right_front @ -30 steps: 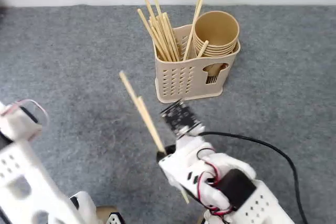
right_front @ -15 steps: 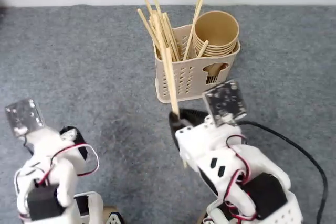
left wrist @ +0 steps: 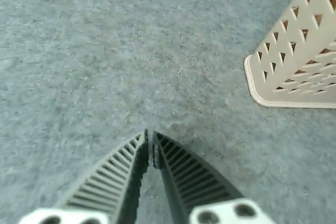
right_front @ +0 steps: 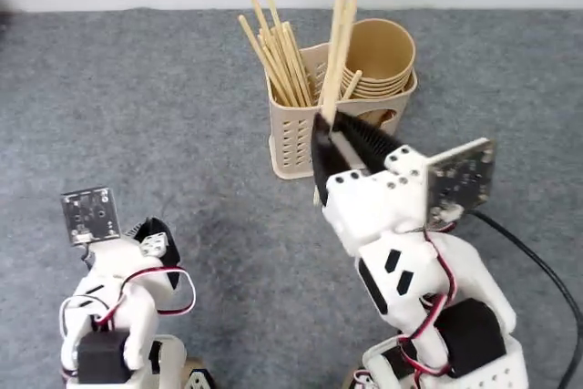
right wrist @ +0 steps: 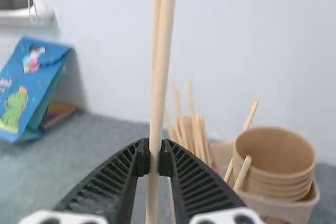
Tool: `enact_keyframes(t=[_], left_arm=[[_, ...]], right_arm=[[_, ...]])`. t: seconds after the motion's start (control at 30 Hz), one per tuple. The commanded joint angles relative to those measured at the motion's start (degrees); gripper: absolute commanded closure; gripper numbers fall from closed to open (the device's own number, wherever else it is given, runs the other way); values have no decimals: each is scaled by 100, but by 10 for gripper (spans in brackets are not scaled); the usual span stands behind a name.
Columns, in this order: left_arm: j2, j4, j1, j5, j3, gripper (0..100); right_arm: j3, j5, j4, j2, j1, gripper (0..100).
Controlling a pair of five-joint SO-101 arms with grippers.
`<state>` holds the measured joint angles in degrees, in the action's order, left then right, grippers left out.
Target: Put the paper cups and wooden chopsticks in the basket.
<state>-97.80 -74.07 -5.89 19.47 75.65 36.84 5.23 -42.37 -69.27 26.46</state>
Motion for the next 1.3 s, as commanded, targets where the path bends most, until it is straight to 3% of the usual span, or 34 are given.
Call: enact_keyframes(t=[0.0, 0.47, 0.67, 1.0, 1.27], left_arm=[[-545, 290, 44, -79, 426, 987], [-633, 308, 35, -422, 1341, 987], [-589, 1116, 26, -404, 2105, 987], [-624, 888, 35, -413, 2079, 987], [-624, 853, 26, -413, 2079, 987]], right_arm=[[-273, -62, 637, 40, -154, 991], [-299, -70, 3178, 1868, -497, 991], [-308, -79, 4338, 2835, -822, 991], [-308, -316, 4690, 3952, -910, 991], [-308, -325, 4312, 4576, -848, 986]])
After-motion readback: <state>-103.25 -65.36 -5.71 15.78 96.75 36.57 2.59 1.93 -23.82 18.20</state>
